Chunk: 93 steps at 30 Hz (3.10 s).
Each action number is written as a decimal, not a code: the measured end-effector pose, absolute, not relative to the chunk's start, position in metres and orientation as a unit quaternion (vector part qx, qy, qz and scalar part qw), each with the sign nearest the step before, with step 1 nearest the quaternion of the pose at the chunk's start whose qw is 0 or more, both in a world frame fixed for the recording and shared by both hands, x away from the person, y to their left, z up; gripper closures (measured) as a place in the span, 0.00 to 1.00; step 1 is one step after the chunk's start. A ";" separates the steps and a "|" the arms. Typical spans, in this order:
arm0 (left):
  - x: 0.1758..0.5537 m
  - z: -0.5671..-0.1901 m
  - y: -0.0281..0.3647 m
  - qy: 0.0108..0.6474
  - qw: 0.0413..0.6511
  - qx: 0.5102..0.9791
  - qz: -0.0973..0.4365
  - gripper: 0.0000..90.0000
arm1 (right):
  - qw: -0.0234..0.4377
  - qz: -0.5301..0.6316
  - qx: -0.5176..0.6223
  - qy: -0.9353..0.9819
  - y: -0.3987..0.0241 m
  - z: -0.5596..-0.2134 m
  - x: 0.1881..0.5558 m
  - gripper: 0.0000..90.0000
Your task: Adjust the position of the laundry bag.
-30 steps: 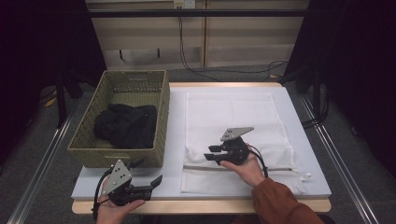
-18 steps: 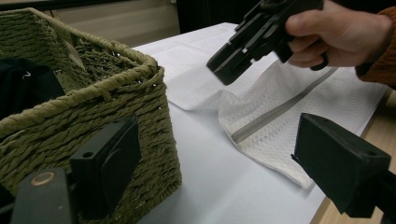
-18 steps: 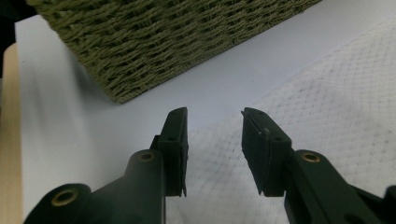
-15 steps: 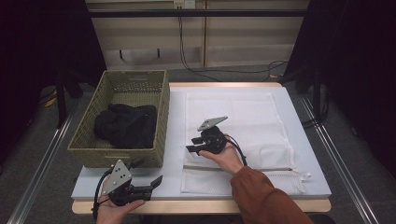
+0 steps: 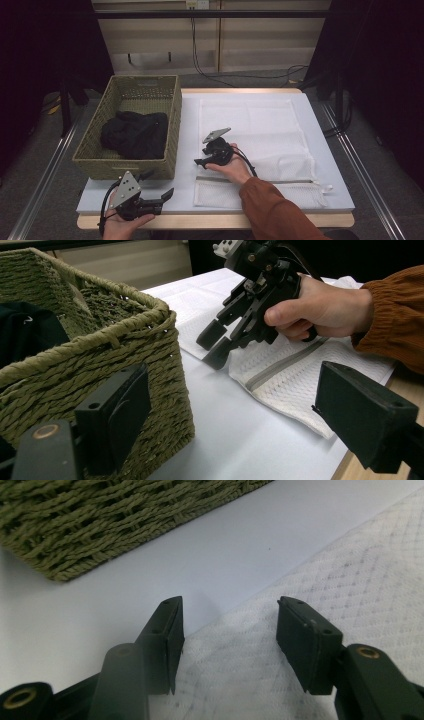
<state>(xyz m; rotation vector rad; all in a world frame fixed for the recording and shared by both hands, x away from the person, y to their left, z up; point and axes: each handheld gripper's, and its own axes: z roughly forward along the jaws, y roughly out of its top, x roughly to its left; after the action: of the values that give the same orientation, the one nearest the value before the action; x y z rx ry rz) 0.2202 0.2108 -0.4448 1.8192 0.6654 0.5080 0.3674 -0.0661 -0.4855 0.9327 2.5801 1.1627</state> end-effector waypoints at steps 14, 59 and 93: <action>0.221 -0.445 0.212 0.278 0.540 0.766 0.211 0.16 | 0.109 0.371 0.331 0.861 -0.069 -0.485 0.376 0.92; 0.221 -0.445 0.213 0.283 0.540 0.765 0.209 0.16 | 0.073 0.420 0.345 0.836 -0.024 -0.486 0.390 0.98; 0.225 -0.448 0.214 0.293 0.537 0.765 0.201 0.15 | 0.072 0.449 0.326 0.829 -0.084 -0.460 0.366 0.41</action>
<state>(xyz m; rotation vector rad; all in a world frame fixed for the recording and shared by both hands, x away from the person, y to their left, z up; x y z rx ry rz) 0.2249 0.2141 -0.4476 1.8197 0.6984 0.4784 0.3658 -0.0839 -0.4603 0.9788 2.4923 1.3487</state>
